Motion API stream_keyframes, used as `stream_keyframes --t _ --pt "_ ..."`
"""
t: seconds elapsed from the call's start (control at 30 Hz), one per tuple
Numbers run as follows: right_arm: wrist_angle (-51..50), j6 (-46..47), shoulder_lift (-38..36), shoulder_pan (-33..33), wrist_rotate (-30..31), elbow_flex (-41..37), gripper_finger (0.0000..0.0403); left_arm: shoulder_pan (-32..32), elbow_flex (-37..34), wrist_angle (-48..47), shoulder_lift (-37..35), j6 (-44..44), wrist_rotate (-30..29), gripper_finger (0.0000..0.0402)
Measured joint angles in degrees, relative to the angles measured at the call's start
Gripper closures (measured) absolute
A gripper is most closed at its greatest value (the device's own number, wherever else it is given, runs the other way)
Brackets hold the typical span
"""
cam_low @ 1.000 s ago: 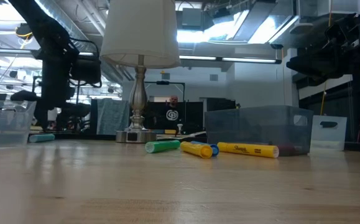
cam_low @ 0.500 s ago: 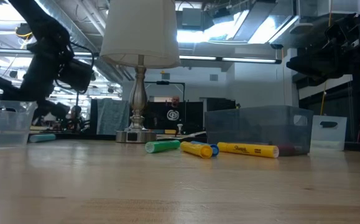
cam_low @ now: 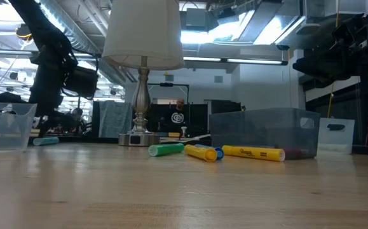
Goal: Pick & Place Markers
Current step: Put the yellow highlighter pen into the right transparent bin
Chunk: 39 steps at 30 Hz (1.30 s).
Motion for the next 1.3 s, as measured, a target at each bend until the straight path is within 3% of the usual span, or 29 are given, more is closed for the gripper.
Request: stream_keyframes --t 0.37,0.53,0.77,1.0,1.3 --pt "0.0 0.0 -0.01 0.0 -0.01 -0.01 0.0312 -1.72 2.86 -0.72 4.72 2.16 -1.21 0.0244" --pt "0.0 0.0 -0.01 0.02 0.0 -0.01 0.0312 -2.84 4.44 4.46 6.29 3.33 2.51 0.0245" --pt "0.02 0.0 0.0 0.0 0.0 0.0 0.0312 -5.85 5.54 9.62 8.98 5.87 0.32 0.0245" --pt "0.02 0.0 0.0 0.02 0.0 0.0 0.0312 -7.4 7.06 10.21 8.74 5.3 0.89 0.0245" --pt "0.02 0.0 -0.02 0.0 -0.02 -0.02 0.0312 -13.51 7.08 9.82 1.24 -4.97 -4.0 0.0245"
